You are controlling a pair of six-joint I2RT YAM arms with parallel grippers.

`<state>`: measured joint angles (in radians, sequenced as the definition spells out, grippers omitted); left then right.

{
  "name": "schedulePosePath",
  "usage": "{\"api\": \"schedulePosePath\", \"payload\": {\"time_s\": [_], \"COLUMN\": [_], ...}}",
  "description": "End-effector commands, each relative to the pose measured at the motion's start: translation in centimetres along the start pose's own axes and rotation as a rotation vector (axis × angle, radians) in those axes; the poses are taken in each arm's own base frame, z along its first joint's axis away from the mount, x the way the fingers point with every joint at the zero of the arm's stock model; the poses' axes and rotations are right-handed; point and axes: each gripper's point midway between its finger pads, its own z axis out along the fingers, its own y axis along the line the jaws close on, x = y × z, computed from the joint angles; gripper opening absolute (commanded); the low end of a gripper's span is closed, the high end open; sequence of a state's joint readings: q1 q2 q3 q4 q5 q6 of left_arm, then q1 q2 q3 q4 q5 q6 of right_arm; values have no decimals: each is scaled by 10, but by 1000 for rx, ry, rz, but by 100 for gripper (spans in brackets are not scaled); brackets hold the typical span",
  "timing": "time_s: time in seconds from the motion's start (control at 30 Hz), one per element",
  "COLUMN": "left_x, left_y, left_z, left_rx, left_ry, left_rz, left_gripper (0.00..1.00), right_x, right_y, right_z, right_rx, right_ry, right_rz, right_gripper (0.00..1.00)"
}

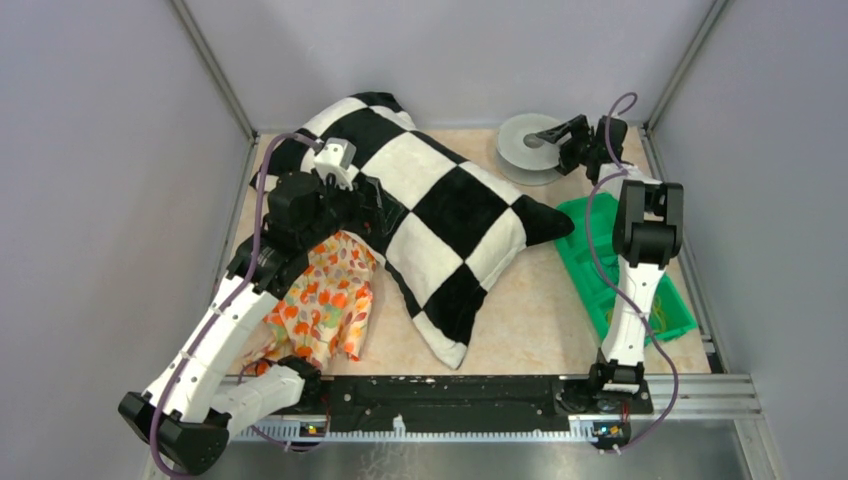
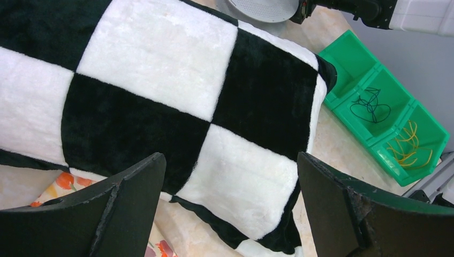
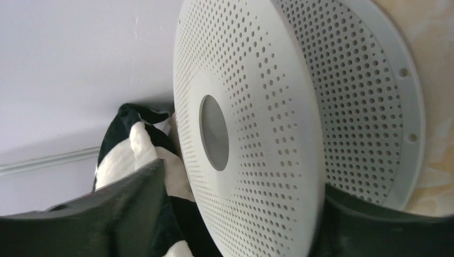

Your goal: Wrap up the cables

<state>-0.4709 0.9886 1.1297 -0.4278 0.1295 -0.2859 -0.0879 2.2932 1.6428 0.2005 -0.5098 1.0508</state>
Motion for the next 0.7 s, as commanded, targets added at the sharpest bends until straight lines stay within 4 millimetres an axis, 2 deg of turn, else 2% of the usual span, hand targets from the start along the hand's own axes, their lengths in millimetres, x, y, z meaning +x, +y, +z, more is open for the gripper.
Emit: {"api": "schedulePosePath", "payload": {"time_s": [0.0,0.13,0.17,0.2,0.23,0.37,0.57,0.67], "left_x": [-6,-2,-1,0,0,6,7,4], "left_y": [2,5,5,5,5,12,10,4], "left_z": [1,3,3,3,3,9,18,20], "left_rx": [-15,-33,-31,-30,-30,-64,-53,-24], "left_ry": [-32,-11,-6,-3,-1,6,30,48], "left_rz": [-10,-16,-17,-20,-26,-43,-54,-42], "left_gripper": [99,99,99,99,99,99,99,99], "right_x": [-8,-5,-4,-4,-4,-14,-41,-40], "right_y": [9,8,9,11,13,58,139,164], "right_z": [-2,-2,-3,-5,-7,-35,-94,-122], "right_rx": [-41,-54,-59,-54,-40,-95,-119,-53], "right_ry": [-35,-17,-15,-12,-4,-44,-195,-246], "right_rz": [5,36,37,43,50,-30,-271,-416], "right_gripper": [66,38,23,1,0,0,0,0]}}
